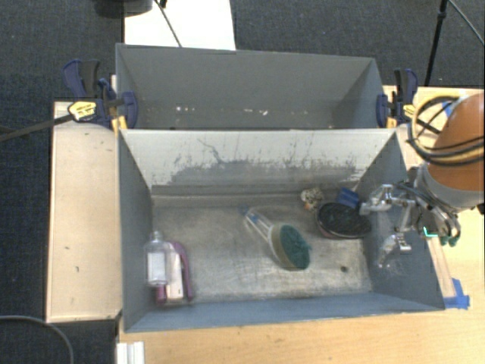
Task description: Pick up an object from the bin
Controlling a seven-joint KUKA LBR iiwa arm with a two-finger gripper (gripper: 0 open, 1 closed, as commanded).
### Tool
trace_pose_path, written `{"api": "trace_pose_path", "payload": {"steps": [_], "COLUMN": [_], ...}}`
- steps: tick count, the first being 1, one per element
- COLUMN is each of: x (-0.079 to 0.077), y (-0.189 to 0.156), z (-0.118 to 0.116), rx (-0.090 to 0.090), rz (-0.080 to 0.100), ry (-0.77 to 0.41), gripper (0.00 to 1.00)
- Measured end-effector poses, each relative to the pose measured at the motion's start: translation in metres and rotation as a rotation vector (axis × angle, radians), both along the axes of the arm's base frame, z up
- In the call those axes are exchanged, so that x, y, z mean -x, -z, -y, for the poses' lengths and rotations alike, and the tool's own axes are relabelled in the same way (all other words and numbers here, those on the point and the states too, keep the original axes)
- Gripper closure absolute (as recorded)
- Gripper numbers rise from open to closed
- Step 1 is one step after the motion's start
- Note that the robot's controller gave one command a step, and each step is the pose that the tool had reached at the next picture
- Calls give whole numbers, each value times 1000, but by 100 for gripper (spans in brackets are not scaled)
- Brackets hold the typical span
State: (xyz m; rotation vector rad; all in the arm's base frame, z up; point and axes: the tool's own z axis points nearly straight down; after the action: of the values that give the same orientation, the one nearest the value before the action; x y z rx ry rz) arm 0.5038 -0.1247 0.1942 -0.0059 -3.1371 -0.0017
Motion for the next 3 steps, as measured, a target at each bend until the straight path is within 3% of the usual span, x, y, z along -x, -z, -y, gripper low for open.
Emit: {"api": "trace_pose_path", "payload": {"steps": [1,2,3], "x": [-38,-36,-59], "y": [97,100,-69], "z": [-58,-57,-80], "rx": [1,1,1], "rz": [28,19,17], "ry": [-9,-12,21], "gripper": [0,100,100]}}
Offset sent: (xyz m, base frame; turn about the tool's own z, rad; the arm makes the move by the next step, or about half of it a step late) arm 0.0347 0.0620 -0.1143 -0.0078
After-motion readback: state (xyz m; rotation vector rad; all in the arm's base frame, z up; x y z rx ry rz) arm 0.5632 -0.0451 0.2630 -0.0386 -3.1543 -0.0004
